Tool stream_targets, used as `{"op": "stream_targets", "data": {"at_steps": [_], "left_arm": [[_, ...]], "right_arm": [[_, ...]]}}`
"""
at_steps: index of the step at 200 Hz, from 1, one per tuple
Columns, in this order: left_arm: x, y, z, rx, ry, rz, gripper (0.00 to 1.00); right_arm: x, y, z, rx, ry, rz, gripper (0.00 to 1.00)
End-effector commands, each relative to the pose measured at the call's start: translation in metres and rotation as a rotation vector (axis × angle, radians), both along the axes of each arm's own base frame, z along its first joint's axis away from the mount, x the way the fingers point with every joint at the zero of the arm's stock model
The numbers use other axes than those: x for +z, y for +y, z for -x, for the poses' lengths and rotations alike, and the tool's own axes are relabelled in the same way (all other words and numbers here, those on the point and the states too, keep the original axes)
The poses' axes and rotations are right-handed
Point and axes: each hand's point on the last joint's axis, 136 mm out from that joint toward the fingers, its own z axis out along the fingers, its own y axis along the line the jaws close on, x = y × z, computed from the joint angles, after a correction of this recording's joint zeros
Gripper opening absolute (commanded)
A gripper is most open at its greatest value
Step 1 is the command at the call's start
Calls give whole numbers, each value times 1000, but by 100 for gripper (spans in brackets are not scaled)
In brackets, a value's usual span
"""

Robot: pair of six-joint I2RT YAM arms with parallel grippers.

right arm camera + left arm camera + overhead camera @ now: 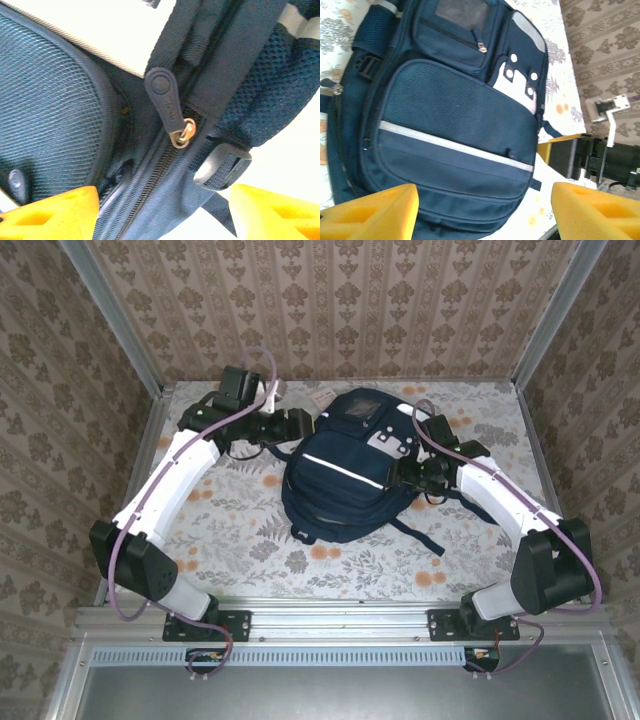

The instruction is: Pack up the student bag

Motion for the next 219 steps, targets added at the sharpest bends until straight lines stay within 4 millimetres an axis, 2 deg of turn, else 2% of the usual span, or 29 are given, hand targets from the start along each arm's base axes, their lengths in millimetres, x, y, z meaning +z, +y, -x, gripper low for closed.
{"op": "stream_targets", "data": {"at_steps": [1, 14, 47, 63, 82, 109, 131, 149, 151, 157, 189, 207, 219], "left_arm": [[-23, 8, -29, -10, -2, -64, 75], [-38, 3, -52, -20, -30, -93, 78], [-80, -11, -110, -41, -23, -128, 78], [-106, -17, -132, -49, -5, -153, 78], [-144, -21, -144, -54, 50, -174, 76], [-192, -26, -137, -52, 147, -171, 75], [-206, -48, -121, -71, 203, -96, 72], [-204, -66, -112, -69, 212, -48, 71], [-203, -76, -105, -88, 212, -46, 71], [-202, -87, -99, -94, 217, -33, 71], [-187, -130, -81, -100, 215, 18, 69], [-179, -146, -72, -95, 202, 21, 69], [-174, -149, -70, -86, 198, 23, 69]], "right_arm": [[9, -15, 8, -43, -33, 42, 71], [12, -13, 11, -56, -33, 17, 72], [10, -6, 21, -97, -23, -61, 73], [13, -2, 22, -98, -30, -87, 73], [20, 4, 22, -76, -48, -97, 72], [25, 12, 19, -57, -57, -110, 73], [10, 8, 14, -77, -21, -77, 73], [3, -3, 6, -104, -12, -33, 73], [4, -3, 5, -106, -15, -32, 73], [-4, -7, 1, -113, 5, -16, 73], [2, -39, -21, -149, -28, 41, 73], [2, -58, -32, -167, -33, 44, 73], [-1, -70, -37, -180, -24, 52, 74]]}}
